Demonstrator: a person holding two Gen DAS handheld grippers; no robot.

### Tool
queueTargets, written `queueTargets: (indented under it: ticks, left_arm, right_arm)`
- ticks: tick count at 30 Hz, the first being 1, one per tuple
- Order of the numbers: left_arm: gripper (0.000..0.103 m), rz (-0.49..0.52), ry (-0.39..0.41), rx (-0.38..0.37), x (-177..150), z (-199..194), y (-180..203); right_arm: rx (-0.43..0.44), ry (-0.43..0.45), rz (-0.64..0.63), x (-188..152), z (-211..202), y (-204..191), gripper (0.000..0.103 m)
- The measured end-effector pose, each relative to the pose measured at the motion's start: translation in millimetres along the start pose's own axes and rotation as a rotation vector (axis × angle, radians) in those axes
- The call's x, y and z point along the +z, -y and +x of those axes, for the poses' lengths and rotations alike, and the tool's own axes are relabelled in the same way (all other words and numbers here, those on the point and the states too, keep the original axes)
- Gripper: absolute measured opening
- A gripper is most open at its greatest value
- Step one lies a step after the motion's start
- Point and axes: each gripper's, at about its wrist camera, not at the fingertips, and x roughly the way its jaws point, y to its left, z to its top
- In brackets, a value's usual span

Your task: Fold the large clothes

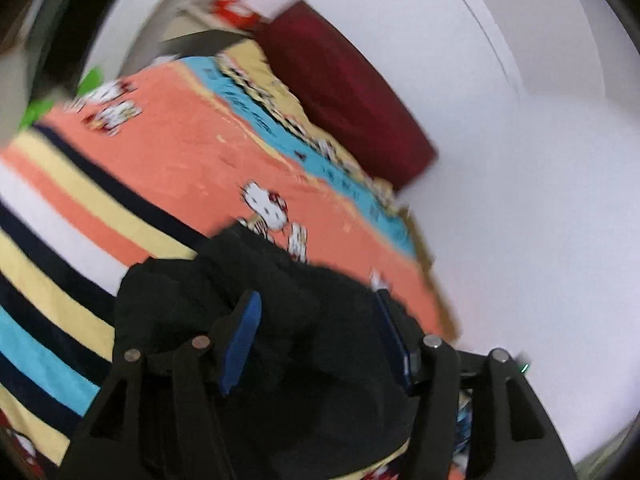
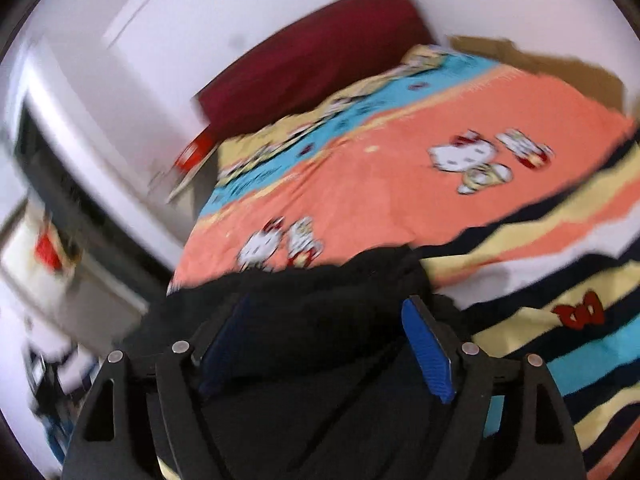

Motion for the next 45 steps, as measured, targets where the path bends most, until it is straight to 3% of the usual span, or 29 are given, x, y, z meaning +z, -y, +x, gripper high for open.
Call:
queueTargets:
  ticks: [2, 5, 9, 14, 23, 32, 35, 39, 45]
  left_arm:
    - [0.056, 0.125, -0.067, 0.029, -22, 21, 34]
    - [0.056, 0.212, -0.166, 0.037, -48, 61, 61]
    - [0.056, 0.311, -0.226, 0.172, -47, 129, 73]
    - [0.06, 0.382, -0.269, 0.344, -17, 204, 57]
    - [0.064, 0.374, -0.318, 0.4, -1, 283, 15]
    - [0.064, 0.352, -0.307, 0.394, -8, 288, 3]
    - [0.064, 0.346, -0.333, 0.371, 1, 266, 12]
    - [0.064, 0.331, -0.275, 0.379, 19, 224, 5]
    - [0.065, 0.312, -0.324, 0.404, 18, 242, -24]
  right_arm:
    - [0.022, -0.031, -0.1, -18, 4, -28, 0.078]
    - [0.03, -0.087, -0.229, -39, 22, -59, 0.078]
    - [-0.013, -0.145, -0.327, -32, 69, -78, 0.079]
    - [-0.063, -0.177, -0.333, -4, 122, -69, 0.08]
    - [-0.122, -0.302, -0.269, 9, 216, -35, 0.084]
    - [-0.112, -0.275, -0.251, -2, 232, -24, 0.084]
    - [-0.116, -0.287, -0.269, 5, 215, -33, 0.084]
    - [-0.112, -0.224, -0.3, 16, 174, -27, 0.084]
    - [-0.079, -0.286, -0.225, 13, 197, 8, 0.088]
